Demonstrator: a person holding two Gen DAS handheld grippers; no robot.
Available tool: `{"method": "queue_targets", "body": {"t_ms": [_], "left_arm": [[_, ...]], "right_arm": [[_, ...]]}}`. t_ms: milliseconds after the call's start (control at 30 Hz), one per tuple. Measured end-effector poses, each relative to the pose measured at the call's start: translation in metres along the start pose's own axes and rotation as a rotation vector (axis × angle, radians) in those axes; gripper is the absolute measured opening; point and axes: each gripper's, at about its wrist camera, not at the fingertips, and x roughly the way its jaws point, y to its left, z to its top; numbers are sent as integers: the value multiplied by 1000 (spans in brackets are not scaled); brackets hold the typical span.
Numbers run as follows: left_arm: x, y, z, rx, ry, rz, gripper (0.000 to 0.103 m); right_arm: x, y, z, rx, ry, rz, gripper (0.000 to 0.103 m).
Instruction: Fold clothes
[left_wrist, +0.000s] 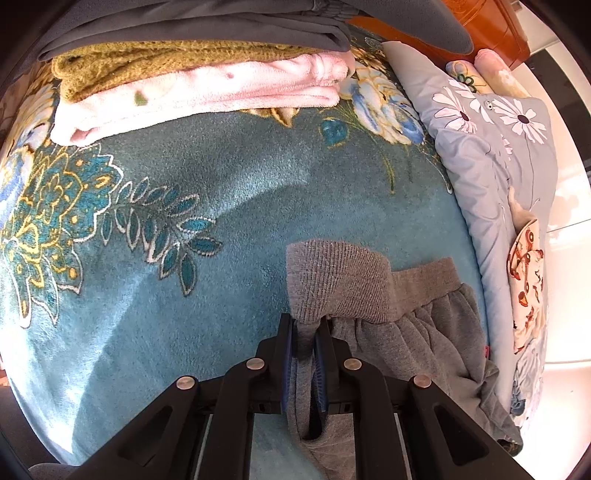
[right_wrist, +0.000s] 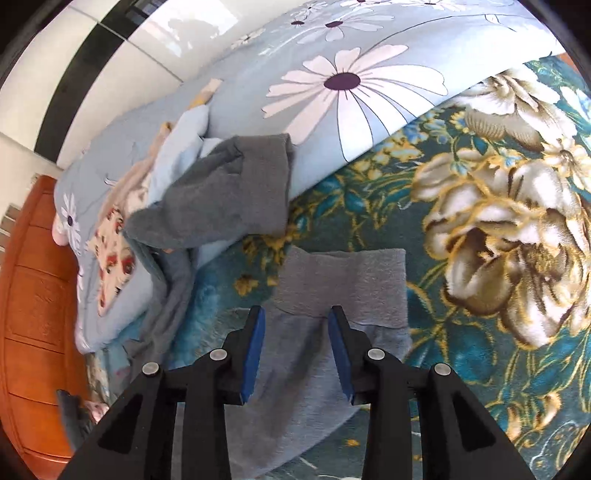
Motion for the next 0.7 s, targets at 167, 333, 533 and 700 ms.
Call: {"method": "queue_targets", "body": {"t_ms": [167, 333, 533, 700], "left_arm": [[0, 2, 0, -13, 6, -8, 14], [0, 5, 0, -35, 8, -27, 14], [2, 5, 0, -36, 16, -27, 14], [1, 7, 0, -46, 20, -43, 14]], "right_arm": [[23, 5, -4, 33, 49, 1, 37], [39, 8, -5, 74, 91, -29, 37], [49, 1, -8, 123, 127, -50, 6], [26, 2, -3, 110, 78, -4, 1]]}}
